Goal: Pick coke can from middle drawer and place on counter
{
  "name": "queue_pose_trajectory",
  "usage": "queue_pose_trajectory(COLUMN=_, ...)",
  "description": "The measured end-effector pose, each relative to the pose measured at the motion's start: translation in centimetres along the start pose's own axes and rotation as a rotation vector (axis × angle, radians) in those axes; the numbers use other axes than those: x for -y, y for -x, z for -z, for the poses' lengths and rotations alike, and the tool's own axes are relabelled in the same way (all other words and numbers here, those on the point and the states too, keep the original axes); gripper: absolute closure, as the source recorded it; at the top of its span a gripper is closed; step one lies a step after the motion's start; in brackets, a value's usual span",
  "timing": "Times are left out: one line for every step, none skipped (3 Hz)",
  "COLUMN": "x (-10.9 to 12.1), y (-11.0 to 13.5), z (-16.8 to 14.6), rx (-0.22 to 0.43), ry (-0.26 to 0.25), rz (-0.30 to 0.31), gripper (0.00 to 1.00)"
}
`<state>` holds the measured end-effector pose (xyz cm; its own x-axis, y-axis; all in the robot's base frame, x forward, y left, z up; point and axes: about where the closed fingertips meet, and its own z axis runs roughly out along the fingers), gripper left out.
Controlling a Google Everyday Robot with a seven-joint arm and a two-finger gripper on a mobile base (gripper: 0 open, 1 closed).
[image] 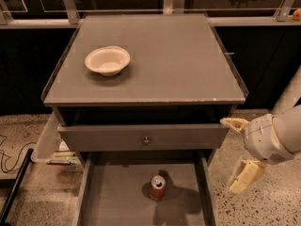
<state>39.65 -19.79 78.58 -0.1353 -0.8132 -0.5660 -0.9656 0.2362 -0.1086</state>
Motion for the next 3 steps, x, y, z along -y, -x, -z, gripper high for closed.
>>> queue_pose_trajectory(x=0.0, y=0.0, z=0.0, rx=0.0, ry=0.0, rz=0.0, gripper=0.0)
queue_pose_trajectory(x=-0.3, y=-1.7, z=-3.1, rx=0.023, ry=0.021, rz=-0.019, gripper=0.0)
queue_pose_trajectory(x=-0.3, y=-4.6, z=-8.1, rx=0.06, ry=0.023, rz=-0.042, gripper=0.0)
